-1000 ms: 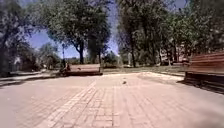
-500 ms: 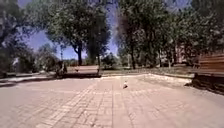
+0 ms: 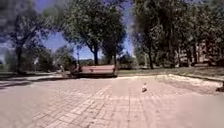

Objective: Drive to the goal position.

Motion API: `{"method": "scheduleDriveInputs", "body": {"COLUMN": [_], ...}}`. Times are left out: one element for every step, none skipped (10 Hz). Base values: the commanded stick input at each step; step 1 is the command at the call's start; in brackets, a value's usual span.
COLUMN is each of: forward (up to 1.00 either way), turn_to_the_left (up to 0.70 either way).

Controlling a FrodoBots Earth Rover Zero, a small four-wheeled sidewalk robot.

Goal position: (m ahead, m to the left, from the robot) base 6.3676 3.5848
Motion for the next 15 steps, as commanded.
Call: {"method": "scheduleDriveInputs", "body": {"forward": [0.85,0.85,0.85,0.85,0.85,0.85,0.85,0.85,0.85,0.85,0.85,0.85,0.85,0.85,0.85], "turn_to_the_left": [0.34,0.34,0.34,0.34,0.34,0.34,0.34,0.34,0.34,0.34,0.34,0.34,0.34,0.34,0.34]}}
